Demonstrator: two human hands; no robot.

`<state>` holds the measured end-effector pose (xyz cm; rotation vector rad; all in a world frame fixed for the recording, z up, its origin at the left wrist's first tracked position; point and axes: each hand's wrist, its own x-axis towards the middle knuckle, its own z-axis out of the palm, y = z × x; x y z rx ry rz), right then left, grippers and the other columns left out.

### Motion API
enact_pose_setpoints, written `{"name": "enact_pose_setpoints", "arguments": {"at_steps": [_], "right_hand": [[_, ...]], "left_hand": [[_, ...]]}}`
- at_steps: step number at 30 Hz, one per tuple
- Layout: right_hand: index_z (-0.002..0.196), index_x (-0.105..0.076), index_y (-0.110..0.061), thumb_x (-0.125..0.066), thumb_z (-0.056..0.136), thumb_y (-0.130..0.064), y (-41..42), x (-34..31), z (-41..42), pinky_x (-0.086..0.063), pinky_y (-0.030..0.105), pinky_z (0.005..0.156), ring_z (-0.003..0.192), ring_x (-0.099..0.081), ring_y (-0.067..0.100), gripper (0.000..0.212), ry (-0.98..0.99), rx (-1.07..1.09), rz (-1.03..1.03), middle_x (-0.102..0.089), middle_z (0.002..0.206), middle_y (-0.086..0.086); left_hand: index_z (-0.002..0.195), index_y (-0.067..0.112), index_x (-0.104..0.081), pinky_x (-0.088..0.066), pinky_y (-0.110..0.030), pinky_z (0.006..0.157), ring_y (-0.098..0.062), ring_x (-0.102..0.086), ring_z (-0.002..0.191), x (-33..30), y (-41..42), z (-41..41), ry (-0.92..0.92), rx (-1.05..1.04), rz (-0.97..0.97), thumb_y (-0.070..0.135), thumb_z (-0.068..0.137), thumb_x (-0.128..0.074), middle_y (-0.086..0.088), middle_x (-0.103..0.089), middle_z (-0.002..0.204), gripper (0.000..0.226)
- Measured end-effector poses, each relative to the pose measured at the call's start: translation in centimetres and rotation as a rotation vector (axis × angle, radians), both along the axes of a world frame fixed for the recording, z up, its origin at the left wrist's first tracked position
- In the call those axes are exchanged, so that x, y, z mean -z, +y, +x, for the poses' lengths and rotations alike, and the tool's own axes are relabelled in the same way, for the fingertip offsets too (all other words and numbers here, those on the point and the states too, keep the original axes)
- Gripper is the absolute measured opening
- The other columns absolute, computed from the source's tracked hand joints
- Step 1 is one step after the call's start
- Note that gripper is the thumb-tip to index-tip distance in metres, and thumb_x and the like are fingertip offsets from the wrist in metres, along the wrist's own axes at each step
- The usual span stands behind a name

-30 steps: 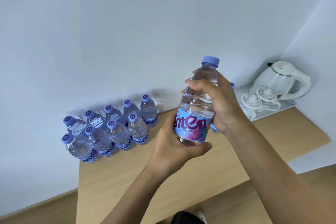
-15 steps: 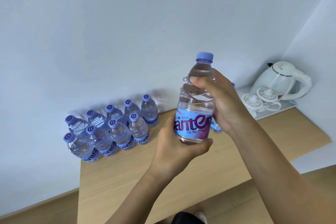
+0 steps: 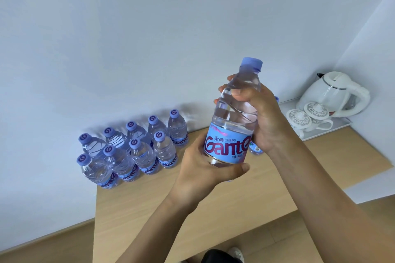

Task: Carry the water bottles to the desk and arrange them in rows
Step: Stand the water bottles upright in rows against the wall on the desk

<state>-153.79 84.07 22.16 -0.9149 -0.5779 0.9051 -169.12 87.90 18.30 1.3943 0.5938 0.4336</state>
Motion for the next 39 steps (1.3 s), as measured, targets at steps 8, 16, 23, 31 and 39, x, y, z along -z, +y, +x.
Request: {"name": "enact_pose_setpoints", "arguments": {"at_steps": [8,16,23,31,39], "right_hand": [[0.09,-0.067,-0.02,-0.077,0.068,-0.03,0.5,0.2,-0.5,-0.058,0.044,0.082,0.088,-0.07,0.028,0.026,-0.146,0.086,-0.1,-0.071,0.094,0.007],[0.089,-0.067,-0.019,-0.076,0.076,-0.019,1.4,0.3,-0.7,-0.056,0.031,0.071,0.078,-0.07,0.018,0.017,-0.228,0.127,-0.161,-0.07,0.087,0.001],[0.094,-0.068,-0.019,-0.076,0.065,-0.029,2.4,0.6,-0.5,-0.057,0.034,0.078,0.084,-0.069,0.018,0.032,-0.281,0.032,-0.157,-0.071,0.095,0.006],[0.094,-0.068,-0.021,-0.074,0.078,-0.024,3.9,1.0,-0.9,-0.058,0.036,0.079,0.087,-0.07,0.021,0.018,-0.286,-0.049,-0.176,-0.071,0.099,0.009],[0.103,-0.064,-0.02,-0.069,0.084,-0.031,5.1,1.2,-1.5,-0.057,0.032,0.085,0.099,-0.07,0.02,0.022,-0.287,-0.164,-0.201,-0.071,0.096,-0.006]], "left_hand": [[0.092,0.015,-0.068,-0.056,-0.025,0.058,-0.014,-0.068,0.068,0.0,-0.2,0.0,-0.022,-0.06,0.044,0.01,0.058,-0.086,-0.004,-0.074,0.08,0.039],[0.094,0.021,-0.068,-0.056,-0.023,0.061,-0.011,-0.069,0.069,0.6,0.4,0.0,-0.015,-0.087,0.042,0.012,0.055,-0.089,0.0,-0.074,0.082,0.046],[0.1,0.006,-0.066,-0.052,-0.025,0.058,-0.022,-0.064,0.068,1.2,1.9,-0.3,-0.017,0.006,-0.067,0.007,0.056,-0.089,-0.013,-0.07,0.083,0.049],[0.099,0.002,-0.067,-0.053,-0.025,0.062,-0.023,-0.068,0.072,1.7,3.3,-1.1,-0.039,0.036,-0.11,0.004,0.059,-0.085,-0.012,-0.072,0.083,0.044],[0.098,-0.001,-0.066,-0.05,-0.023,0.056,-0.022,-0.065,0.065,2.3,3.7,-2.3,-0.043,-0.014,-0.142,0.002,0.067,-0.082,-0.014,-0.07,0.08,0.035]]}}
